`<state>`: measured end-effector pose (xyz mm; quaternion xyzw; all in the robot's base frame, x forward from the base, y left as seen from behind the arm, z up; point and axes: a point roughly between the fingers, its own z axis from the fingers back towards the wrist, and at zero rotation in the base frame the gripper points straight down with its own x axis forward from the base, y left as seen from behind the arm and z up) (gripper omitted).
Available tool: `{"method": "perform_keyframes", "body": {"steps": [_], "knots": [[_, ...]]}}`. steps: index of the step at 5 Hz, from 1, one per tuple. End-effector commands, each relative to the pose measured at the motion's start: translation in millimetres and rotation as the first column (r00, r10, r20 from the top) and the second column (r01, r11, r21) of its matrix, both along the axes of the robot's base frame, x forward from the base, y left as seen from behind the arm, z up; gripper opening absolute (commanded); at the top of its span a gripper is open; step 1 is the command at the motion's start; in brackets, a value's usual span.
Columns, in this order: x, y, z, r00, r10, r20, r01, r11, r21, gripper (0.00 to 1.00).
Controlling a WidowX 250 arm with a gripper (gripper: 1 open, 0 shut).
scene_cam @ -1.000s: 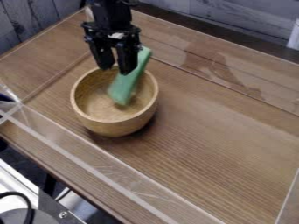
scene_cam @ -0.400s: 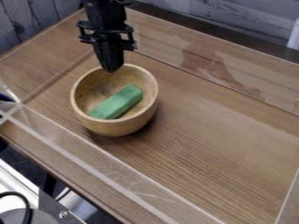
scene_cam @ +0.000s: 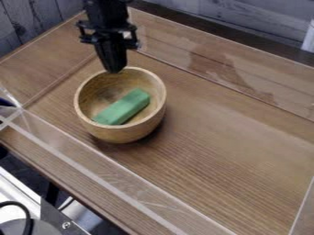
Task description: Put the green block in the brown bowl
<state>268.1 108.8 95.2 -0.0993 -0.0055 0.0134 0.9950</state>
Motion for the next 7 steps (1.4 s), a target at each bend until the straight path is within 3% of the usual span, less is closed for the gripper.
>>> {"method": "perform_keyframes", "body": {"steps": [1,2,3,4,5,6,7], "knots": [[20.3,-10.3,41.1,0.996,-0.025,0.082,0.025,1.000,0.002,0.00],[26.0,-28.5,69.9,0.989,0.010,0.146,-0.008,1.000,-0.017,0.00],[27.8,-66.7,78.7,0.985,0.034,0.169,-0.027,0.999,-0.043,0.00],[30.8,-115.2,76.0,0.987,-0.083,0.134,0.096,0.991,-0.091,0.00],[32.0,-160.8,67.6,0.975,-0.194,0.105,0.207,0.968,-0.138,0.00],[29.3,-183.8,44.4,0.972,-0.226,0.065,0.235,0.954,-0.184,0.00],[23.2,-190.7,18.1,0.968,-0.250,0.019,0.248,0.943,-0.220,0.00]]}}
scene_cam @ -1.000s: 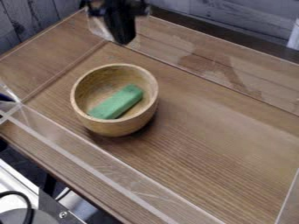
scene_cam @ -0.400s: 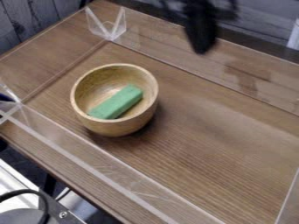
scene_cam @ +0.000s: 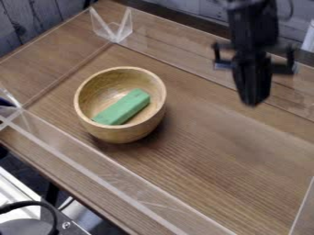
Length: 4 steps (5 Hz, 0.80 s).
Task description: Put the green block in the brown bowl
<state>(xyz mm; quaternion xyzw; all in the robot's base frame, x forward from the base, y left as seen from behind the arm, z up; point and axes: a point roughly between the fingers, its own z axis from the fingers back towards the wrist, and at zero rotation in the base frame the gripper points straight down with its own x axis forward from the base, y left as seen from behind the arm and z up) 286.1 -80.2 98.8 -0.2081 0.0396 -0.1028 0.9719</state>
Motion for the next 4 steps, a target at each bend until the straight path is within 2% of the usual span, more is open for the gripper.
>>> {"method": "perform_keyframes", "body": {"steps": [1,2,3,4], "knots": [[22.0,32.3,19.7,0.998,0.058,0.035,-0.056,0.998,-0.035,0.00],[34.4,77.6,25.8,0.994,0.095,0.053,-0.093,0.995,-0.039,0.00],[37.6,50.1,15.0,0.998,0.029,0.059,-0.026,0.999,-0.047,0.00],[40.9,20.2,1.5,0.998,-0.040,0.049,0.042,0.998,-0.042,0.00]]}}
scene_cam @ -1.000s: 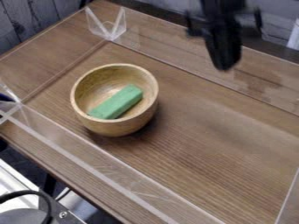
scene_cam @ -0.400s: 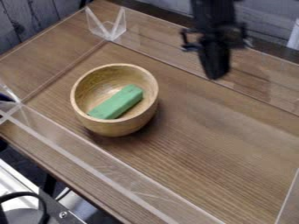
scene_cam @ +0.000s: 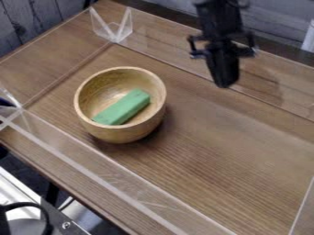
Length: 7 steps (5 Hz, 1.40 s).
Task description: Put the green block in the brown bowl
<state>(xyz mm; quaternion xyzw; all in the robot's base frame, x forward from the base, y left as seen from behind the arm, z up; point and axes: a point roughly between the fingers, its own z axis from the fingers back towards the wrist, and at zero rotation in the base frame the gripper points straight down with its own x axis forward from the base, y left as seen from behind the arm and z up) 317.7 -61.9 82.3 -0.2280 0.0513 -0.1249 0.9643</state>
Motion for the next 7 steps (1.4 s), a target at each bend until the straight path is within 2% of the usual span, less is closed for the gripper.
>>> {"method": "perform_keyframes", "body": {"steps": [1,3,5,7], "knots": [[9.2,-21.3,2.4,0.997,-0.048,0.054,0.048,0.999,0.004,0.00],[17.0,0.4,-1.5,0.998,0.013,0.065,-0.017,0.998,0.068,0.00],[19.0,-15.7,-25.4,0.993,0.071,0.096,-0.080,0.993,0.088,0.00],[21.0,-13.0,-36.9,0.988,0.082,0.131,-0.097,0.989,0.111,0.00]]}}
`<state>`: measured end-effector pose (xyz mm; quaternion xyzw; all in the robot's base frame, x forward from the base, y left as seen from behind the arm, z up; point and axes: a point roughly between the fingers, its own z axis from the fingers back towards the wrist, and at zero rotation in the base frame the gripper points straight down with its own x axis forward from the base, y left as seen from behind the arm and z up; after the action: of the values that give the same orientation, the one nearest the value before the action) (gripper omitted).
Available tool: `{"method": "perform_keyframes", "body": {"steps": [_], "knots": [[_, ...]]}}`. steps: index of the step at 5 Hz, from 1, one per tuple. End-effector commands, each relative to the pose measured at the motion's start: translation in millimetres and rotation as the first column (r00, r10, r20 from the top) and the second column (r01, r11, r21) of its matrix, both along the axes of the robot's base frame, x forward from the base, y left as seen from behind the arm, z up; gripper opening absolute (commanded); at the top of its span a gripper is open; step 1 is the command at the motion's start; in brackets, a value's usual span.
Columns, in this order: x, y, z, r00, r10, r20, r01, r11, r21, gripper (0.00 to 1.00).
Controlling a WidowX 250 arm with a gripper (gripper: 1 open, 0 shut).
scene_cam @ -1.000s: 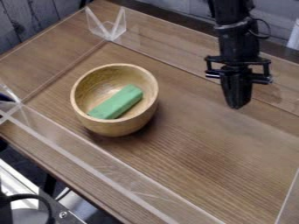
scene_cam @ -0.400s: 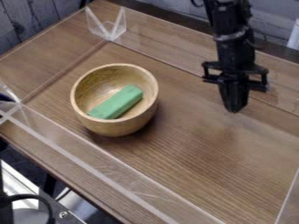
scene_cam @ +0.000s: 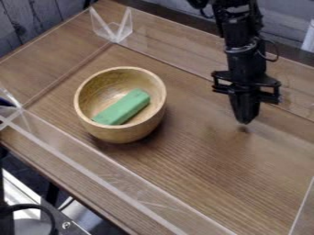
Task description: Put the green block in the brown bowl
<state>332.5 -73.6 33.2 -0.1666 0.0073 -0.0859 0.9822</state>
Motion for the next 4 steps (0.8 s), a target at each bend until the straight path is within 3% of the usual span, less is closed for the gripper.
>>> {"method": "perform_keyframes", "body": {"steps": [1,2,4], "knots": [[13.4,-2.6,11.3,0.999,-0.001,0.045,0.000,0.999,0.038,0.00],[3.0,1.3,26.4,0.994,-0.031,0.103,0.027,0.999,0.038,0.00],[-14.3,0.9,44.1,0.994,-0.016,0.109,0.001,0.990,0.138,0.00]]}}
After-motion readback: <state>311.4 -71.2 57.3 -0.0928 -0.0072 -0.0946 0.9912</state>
